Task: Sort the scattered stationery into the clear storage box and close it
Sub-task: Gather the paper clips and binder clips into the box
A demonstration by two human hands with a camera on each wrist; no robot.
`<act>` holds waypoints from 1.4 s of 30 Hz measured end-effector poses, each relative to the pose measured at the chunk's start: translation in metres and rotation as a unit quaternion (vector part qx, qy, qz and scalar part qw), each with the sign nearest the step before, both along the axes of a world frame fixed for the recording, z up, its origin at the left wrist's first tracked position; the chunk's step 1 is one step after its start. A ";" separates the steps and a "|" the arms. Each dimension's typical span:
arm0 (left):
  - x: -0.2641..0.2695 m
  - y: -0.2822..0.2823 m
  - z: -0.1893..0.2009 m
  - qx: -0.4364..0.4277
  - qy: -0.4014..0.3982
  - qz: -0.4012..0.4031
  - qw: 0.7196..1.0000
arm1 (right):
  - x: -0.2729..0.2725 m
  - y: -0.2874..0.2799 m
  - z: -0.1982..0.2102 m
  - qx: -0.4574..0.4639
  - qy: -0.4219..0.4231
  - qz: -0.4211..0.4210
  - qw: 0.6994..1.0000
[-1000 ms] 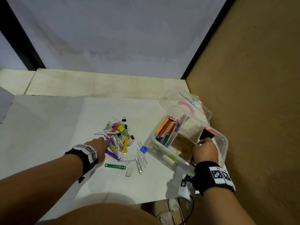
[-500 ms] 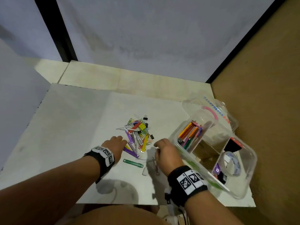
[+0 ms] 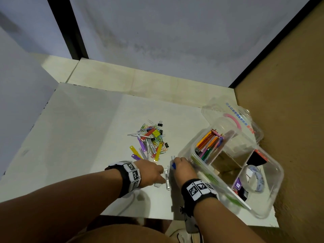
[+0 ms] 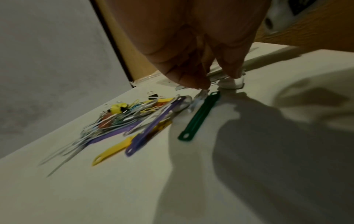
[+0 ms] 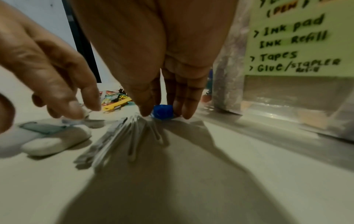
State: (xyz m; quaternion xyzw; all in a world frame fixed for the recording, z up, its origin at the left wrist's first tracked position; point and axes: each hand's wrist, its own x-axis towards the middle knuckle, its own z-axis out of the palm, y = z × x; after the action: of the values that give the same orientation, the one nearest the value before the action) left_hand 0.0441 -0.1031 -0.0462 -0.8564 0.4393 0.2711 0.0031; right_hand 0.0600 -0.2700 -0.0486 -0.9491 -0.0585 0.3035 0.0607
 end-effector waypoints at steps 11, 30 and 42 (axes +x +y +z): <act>-0.004 -0.018 -0.007 0.082 0.016 -0.058 0.995 | -0.001 -0.011 0.001 0.093 -0.026 -0.081 0.992; 0.026 0.067 0.001 -0.035 0.035 0.342 0.938 | 0.020 0.020 -0.001 0.083 0.005 -0.177 0.981; 0.038 0.082 0.014 -0.083 0.065 0.488 0.867 | 0.030 0.032 0.014 0.190 0.027 -0.186 0.964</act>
State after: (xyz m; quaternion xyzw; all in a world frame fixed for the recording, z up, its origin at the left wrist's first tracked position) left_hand 0.0820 -0.0212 -0.0327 -0.9391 -0.0141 0.2558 -0.2292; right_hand 0.0902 -0.2382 -0.0346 -0.9057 0.0642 0.2960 0.2966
